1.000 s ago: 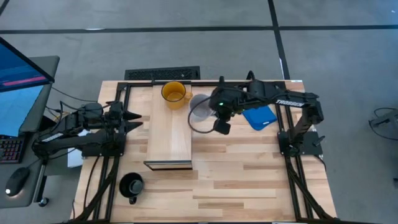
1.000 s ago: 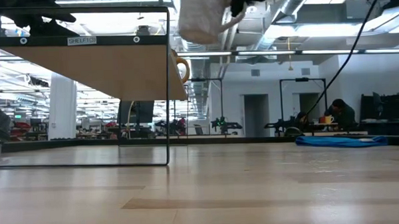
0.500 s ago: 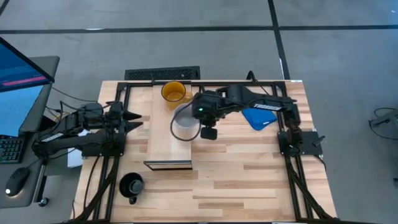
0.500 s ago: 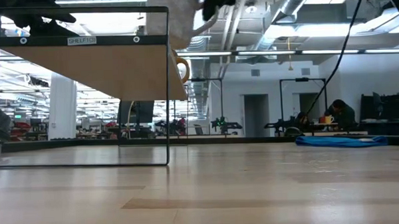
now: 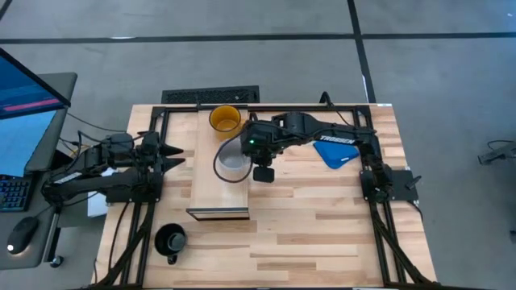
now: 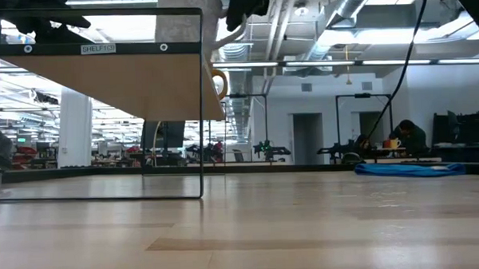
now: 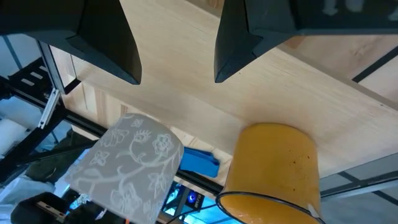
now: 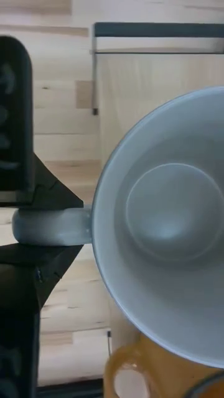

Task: Stack small to large cups/mugs on shelf
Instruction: Put the gray mug on the shelf

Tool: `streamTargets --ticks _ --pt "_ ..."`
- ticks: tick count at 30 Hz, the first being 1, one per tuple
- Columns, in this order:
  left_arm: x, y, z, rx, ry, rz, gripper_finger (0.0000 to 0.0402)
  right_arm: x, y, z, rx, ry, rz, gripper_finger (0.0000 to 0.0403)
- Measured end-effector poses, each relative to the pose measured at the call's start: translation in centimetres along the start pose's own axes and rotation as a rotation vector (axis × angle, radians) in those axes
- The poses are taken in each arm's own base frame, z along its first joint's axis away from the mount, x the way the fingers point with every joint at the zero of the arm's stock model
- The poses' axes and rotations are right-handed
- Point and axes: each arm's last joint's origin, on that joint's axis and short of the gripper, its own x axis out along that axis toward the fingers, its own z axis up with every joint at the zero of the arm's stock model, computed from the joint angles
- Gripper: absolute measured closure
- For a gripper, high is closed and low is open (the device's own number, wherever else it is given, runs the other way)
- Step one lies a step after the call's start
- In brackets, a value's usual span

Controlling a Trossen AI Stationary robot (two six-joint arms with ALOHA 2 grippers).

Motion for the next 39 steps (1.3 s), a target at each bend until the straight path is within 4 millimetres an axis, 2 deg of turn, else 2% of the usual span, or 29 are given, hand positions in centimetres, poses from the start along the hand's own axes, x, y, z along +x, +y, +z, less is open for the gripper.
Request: streamTargets --ticks 14,30,33,36,39 --pt "0.0 0.0 -0.1 -0.009 0.006 0.002 0.0208 0.0 -1.6 0.6 0.034 -0.068 -0.018 0.0336" --pt "0.0 0.0 -0.1 -0.009 0.006 0.003 0.0208 0.0 -1.6 0.9 0.025 -0.100 -0.019 0.0336" --pt "0.0 0.0 -0.1 -0.009 0.006 0.003 0.0208 1.3 -1.7 1.5 0.025 -0.121 -0.019 0.0336" --pt "0.0 0.0 -0.1 -0.011 0.006 0.002 0.0208 2.3 -1.7 0.7 0.012 -0.021 -0.014 0.0336" --pt "0.0 0.0 -0.1 -0.017 0.007 0.001 0.0208 3.0 -1.5 1.3 -0.003 -0.056 -0.023 0.0336"
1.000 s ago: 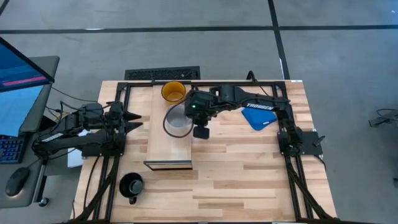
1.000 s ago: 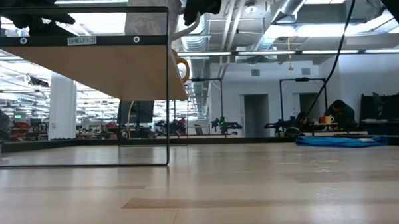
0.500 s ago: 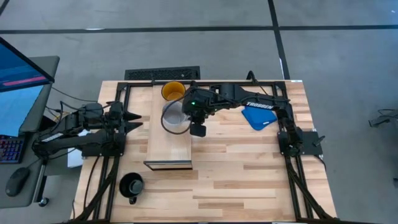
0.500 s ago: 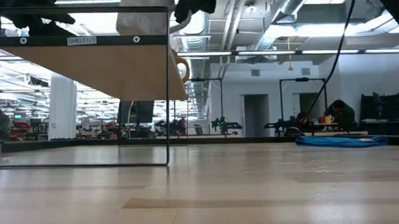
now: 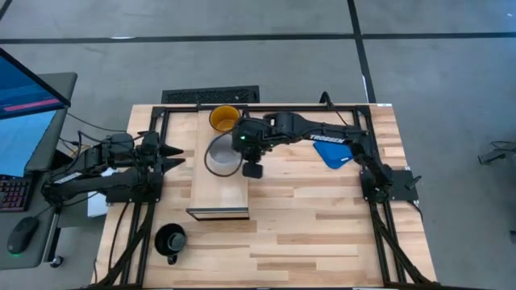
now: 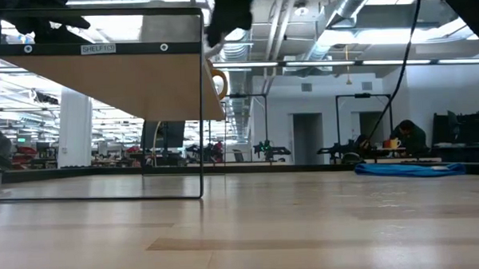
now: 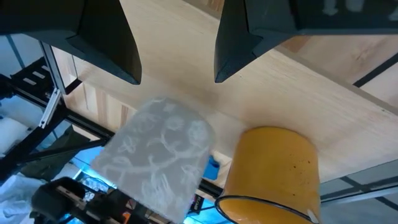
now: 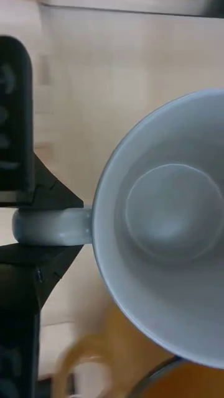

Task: Stack small to large cups/mugs on shelf
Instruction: Put the gray mug on the shelf

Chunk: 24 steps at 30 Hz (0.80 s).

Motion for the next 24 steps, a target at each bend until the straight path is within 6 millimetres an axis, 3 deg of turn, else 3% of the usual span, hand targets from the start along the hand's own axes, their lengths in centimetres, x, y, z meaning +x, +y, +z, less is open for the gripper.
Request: streamTargets --ticks 9,24 --pt "0.0 0.0 -0.1 -0.004 0.011 0.003 0.0208 1.1 -0.4 -0.4 0.007 0.053 0.003 0.0336" --pt "0.0 0.0 -0.1 -0.003 0.009 0.002 0.0208 1.0 -0.9 -0.5 0.016 0.060 0.000 0.0336"
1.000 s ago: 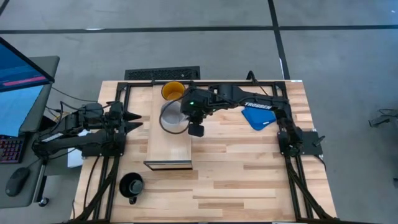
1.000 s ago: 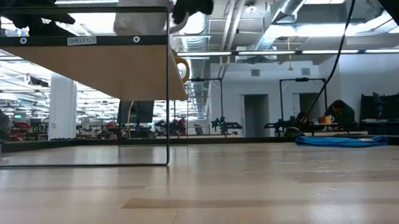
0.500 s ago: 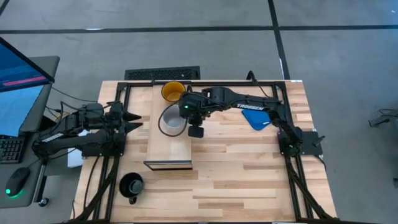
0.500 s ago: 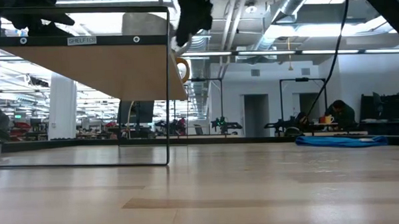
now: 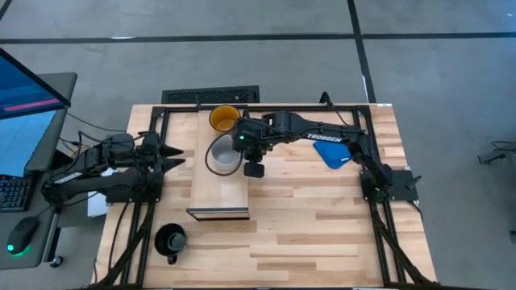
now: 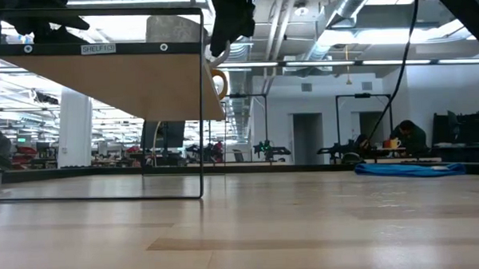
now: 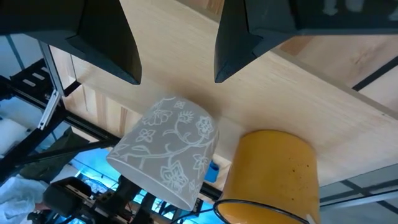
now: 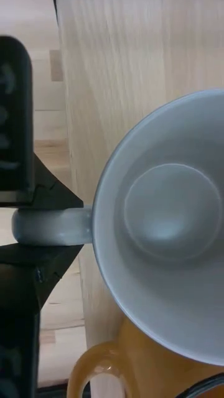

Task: Stack small to large cups/mugs on shelf
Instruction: Put the gray mug on the shelf

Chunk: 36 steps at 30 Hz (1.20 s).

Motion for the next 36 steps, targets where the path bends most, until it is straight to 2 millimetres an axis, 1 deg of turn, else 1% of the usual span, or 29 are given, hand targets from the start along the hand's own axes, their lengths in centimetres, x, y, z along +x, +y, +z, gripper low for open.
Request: streamTargets --ticks 8,16,24,36 --pt "0.00 0.00 0.00 0.000 0.000 0.000 0.0208 0.01 -0.66 -0.06 0.014 0.001 -0.009 0.0336" --pt "0.00 0.00 0.01 -0.005 -0.001 0.000 0.0208 0.01 -0.55 -0.22 0.009 0.018 -0.002 0.0336" --pt "0.00 -0.01 0.02 -0.006 -0.002 -0.001 0.0208 -0.05 -0.50 -0.95 -0.008 0.093 0.002 0.0336" --pt "0.00 -0.01 0.02 -0.022 -0.002 -0.001 0.0208 -0.07 -0.29 -0.88 -0.030 0.087 0.005 0.0336"
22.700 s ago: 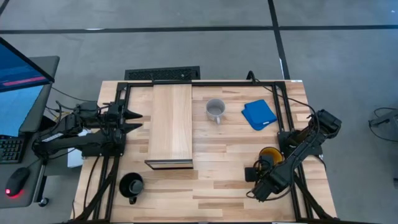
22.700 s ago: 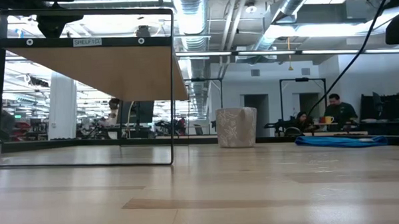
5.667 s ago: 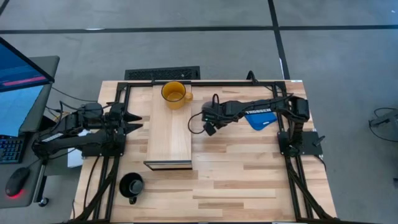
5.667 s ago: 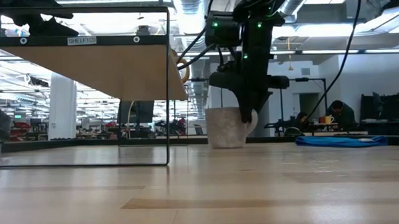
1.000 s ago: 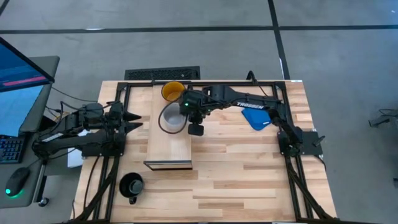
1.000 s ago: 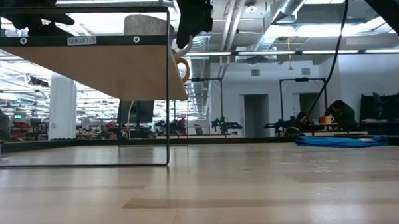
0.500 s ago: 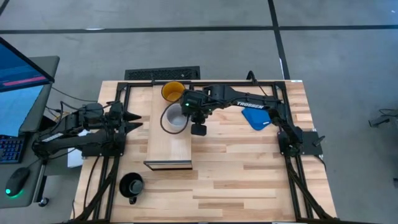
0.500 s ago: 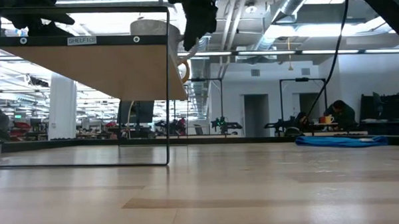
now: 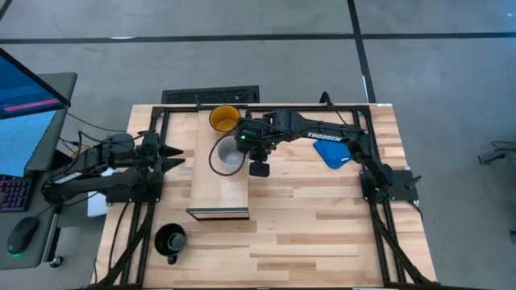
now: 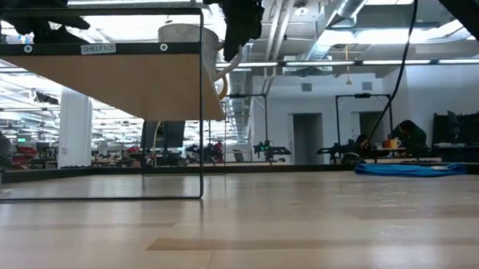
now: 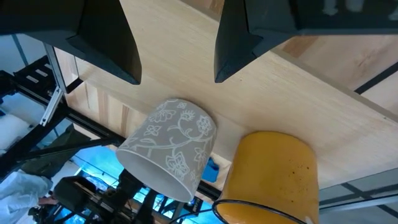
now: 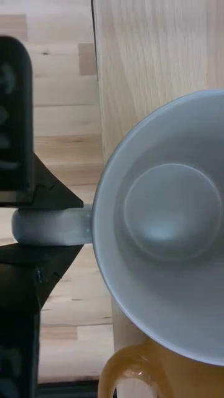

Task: Stack small to large cups/mugs on shelf
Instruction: Put the gray mug on the shelf

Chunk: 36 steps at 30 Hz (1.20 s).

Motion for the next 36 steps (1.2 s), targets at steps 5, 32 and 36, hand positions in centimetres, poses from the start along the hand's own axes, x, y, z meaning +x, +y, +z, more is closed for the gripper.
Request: streamTargets --ticks 5,32,36 --pt "0.0 0.0 0.0 0.000 0.000 0.000 0.0208 0.0 0.1 0.4 -0.020 -0.036 -0.004 0.0336" --pt "0.0 0.0 0.0 0.000 0.000 0.000 0.0208 -0.2 -0.1 1.2 -0.014 -0.130 -0.013 0.0336" --pt "0.0 0.0 0.0 -0.001 0.000 0.000 0.0208 -0.1 -0.1 1.1 -0.015 -0.118 -0.007 0.0336"
